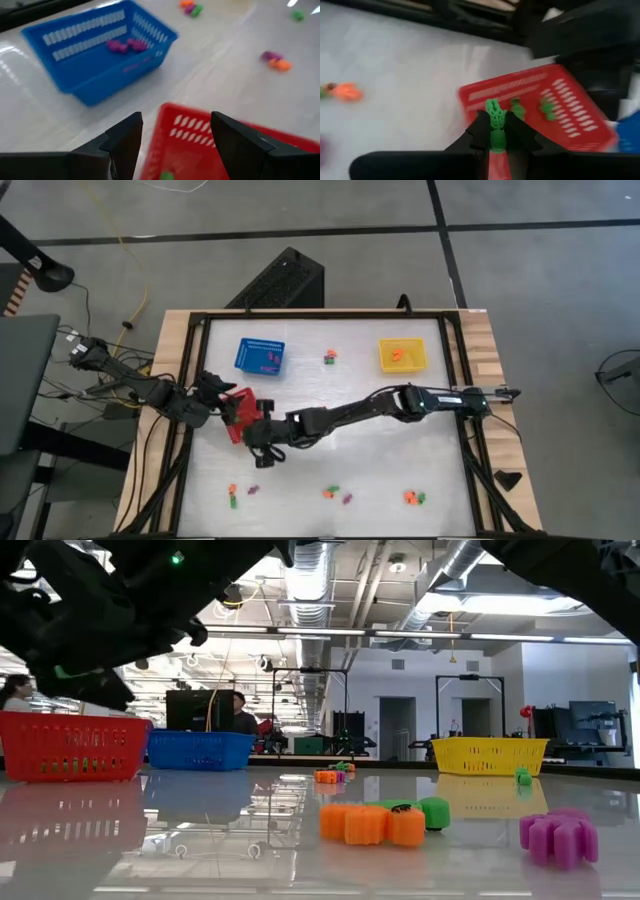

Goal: Sort Halloween decoration
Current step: Put the green skeleton toy into the red bin

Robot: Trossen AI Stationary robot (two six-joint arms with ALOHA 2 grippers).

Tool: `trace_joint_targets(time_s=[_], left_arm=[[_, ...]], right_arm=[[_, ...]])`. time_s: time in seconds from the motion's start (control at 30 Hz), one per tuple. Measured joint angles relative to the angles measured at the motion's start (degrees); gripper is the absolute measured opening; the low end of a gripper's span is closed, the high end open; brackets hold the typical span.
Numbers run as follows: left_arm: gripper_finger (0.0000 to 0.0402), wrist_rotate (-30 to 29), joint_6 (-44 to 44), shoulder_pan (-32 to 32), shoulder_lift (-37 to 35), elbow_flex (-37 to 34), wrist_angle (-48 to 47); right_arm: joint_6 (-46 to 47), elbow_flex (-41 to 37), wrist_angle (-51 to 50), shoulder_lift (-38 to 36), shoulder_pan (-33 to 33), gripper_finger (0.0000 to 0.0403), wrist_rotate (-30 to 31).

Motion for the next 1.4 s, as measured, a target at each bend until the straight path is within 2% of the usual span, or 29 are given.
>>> trace_joint_targets(time_s=[0.1,0.2,0.5,0.73,0.93,1.4], left_arm=[[0.0226,0.1,-4.2,0.2,0.0,0.0,-4.9],[0.0226,0.0,-6.5,0.9,0.0,0.0,-7.6],[0.0226,-2.8,-6.0,1.5,0.0,0.0,-5.9],[0.0226,-2.9,-5.3,1.5,0.0,0.0,-5.7],[0.0226,-2.9,-5.3,1.5,0.0,-0.1,-5.6],[0.0226,-2.8,-5.3,1.5,0.0,-0.1,-5.5]], right_arm=[[-0.1,0.0,-0.1,0.0,-0.7,0.0065,2.8],[-0.1,0.0,-0.2,0.0,-1.8,0.0065,3.1],[3.2,-0.7,-2.4,0.9,-4.4,0.0065,3.3],[2.9,-0.8,-2.3,2.7,-1.9,0.0065,3.1],[7.4,-0.7,-3.6,2.9,-0.9,0.0066,3.3],[14.3,-0.7,2.8,2.9,0.8,0.0069,0.3]])
